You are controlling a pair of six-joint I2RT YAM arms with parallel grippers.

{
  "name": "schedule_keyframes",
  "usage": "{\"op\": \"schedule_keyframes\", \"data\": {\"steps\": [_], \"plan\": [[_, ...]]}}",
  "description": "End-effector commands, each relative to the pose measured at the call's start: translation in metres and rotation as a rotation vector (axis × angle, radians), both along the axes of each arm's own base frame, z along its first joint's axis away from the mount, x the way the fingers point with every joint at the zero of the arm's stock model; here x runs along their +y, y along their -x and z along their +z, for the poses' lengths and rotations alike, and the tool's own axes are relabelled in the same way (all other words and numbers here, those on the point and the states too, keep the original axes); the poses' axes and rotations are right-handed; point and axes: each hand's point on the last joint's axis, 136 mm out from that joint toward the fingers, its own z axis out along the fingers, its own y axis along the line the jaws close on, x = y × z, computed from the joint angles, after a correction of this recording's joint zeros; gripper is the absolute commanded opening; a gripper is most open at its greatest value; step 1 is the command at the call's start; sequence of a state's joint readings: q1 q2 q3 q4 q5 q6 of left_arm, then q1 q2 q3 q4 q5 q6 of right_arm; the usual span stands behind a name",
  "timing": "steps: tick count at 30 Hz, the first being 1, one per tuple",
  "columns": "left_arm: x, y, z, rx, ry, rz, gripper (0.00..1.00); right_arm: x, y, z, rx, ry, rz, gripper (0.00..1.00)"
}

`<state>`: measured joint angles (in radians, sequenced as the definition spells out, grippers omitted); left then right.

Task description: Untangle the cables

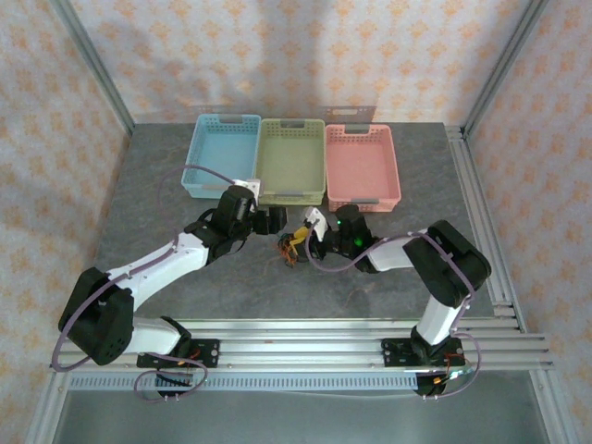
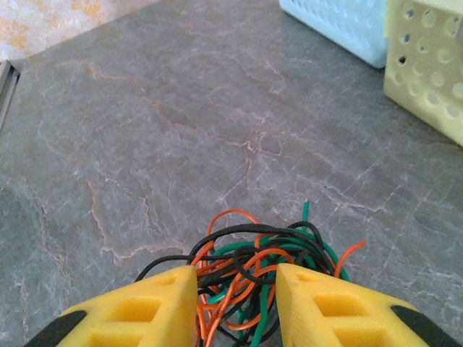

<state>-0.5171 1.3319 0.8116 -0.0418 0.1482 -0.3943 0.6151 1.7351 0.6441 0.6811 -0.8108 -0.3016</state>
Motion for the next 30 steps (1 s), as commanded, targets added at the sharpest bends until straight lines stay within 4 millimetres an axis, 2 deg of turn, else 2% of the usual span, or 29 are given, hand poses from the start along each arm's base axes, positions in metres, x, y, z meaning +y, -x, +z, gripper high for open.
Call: {"op": "schedule_keyframes", "data": {"steps": [1,4,7,11,17,21,24,30], "plan": [[0.004,-0.002,0.012,-0.026,-0.012,0.018,0.86,0.005,0.003,-0.003,-0.012,0.030,0.036,0.33],[0.004,-0.003,0.011,-0.025,-0.016,0.019,0.86,0.005,0.002,-0.003,-0.015,0.034,0.030,0.29],[0.004,-0.002,0.012,-0.026,-0.014,0.019,0.86,0.005,0.002,-0.003,-0.014,0.033,0.031,0.30],[0.005,-0.002,0.013,-0.029,-0.014,0.022,0.86,0.005,0.003,0.002,-0.032,0.011,0.032,0.45],[0.005,-0.002,0.013,-0.028,-0.016,0.022,0.86,0.004,0.007,0.010,-0.070,-0.029,0.040,0.48],[0.005,-0.002,0.014,-0.030,-0.016,0.022,0.86,0.009,0.013,-0.006,-0.046,0.045,0.079,0.43],[0.005,-0.002,0.014,-0.030,-0.015,0.023,0.86,0.010,0.013,-0.009,-0.045,0.072,0.080,0.37],[0.005,-0.002,0.013,-0.028,-0.014,0.020,0.86,0.006,0.009,-0.002,-0.083,0.063,0.042,0.12]]}}
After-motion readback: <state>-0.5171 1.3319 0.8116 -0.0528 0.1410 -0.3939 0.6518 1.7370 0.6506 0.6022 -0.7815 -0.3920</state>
